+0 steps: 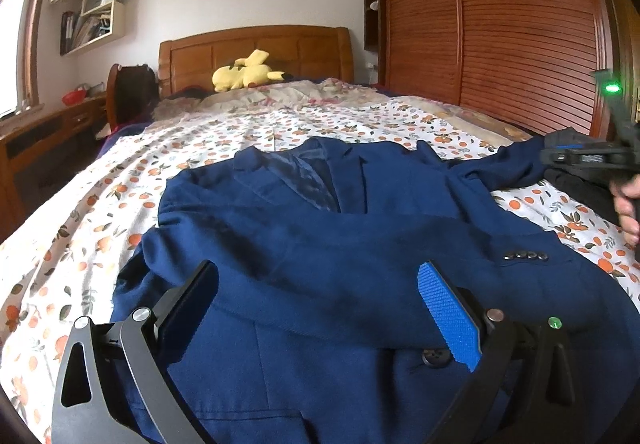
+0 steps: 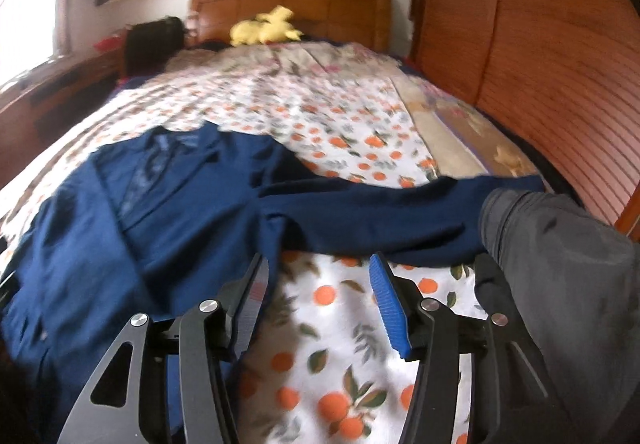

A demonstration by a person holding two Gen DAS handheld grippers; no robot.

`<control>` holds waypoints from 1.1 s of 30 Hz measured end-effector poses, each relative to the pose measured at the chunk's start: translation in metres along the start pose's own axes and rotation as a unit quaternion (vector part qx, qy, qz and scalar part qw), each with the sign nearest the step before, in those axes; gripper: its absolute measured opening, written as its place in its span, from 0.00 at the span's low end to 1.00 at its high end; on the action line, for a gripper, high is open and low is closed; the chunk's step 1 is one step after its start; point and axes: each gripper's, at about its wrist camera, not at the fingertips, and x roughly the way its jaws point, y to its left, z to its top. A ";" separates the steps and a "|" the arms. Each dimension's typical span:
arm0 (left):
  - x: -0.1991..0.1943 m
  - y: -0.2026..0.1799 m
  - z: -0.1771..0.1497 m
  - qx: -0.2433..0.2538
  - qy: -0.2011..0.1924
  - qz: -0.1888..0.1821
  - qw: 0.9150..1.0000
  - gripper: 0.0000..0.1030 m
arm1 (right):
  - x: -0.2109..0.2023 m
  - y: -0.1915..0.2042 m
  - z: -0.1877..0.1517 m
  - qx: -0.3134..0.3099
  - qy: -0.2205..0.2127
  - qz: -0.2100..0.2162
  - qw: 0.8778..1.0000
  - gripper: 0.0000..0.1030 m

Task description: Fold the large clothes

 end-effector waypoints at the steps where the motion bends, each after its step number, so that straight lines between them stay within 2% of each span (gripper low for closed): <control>1: -0.001 -0.001 0.000 0.002 -0.002 0.000 1.000 0.97 | 0.006 -0.002 0.002 0.006 0.005 0.000 1.000 0.52; 6: -0.002 -0.003 0.001 0.006 -0.004 -0.002 1.000 0.97 | 0.048 -0.016 0.007 0.041 0.037 -0.027 0.998 0.61; 16: -0.006 -0.005 0.001 0.010 -0.010 -0.006 1.000 0.97 | 0.098 -0.060 -0.004 0.141 0.090 -0.042 0.985 0.62; 26: -0.006 -0.005 0.001 0.010 -0.008 -0.007 1.000 0.97 | 0.115 -0.081 0.005 0.211 0.087 -0.024 0.973 0.61; 27: -0.006 -0.005 0.001 0.010 -0.008 -0.007 1.000 0.97 | 0.116 -0.081 0.007 0.213 0.086 -0.026 0.973 0.55; 28: -0.007 -0.005 0.001 0.010 -0.008 -0.007 1.000 0.97 | 0.118 -0.081 0.009 0.214 0.087 -0.029 0.973 0.42; 29: -0.006 -0.005 0.001 0.010 -0.008 -0.007 1.000 0.97 | 0.119 -0.081 0.011 0.214 0.090 -0.032 0.972 0.33; 30: -0.006 -0.005 0.001 0.011 -0.007 -0.007 1.000 0.97 | 0.121 -0.080 0.013 0.213 0.092 -0.033 0.972 0.16; 31: -0.006 -0.005 0.001 0.010 -0.008 -0.008 1.000 0.97 | 0.123 -0.079 0.016 0.208 0.092 -0.031 0.973 0.06; 33: -0.006 -0.005 0.001 0.010 -0.008 -0.008 1.000 0.97 | 0.120 -0.073 0.022 0.189 0.083 -0.038 0.978 0.03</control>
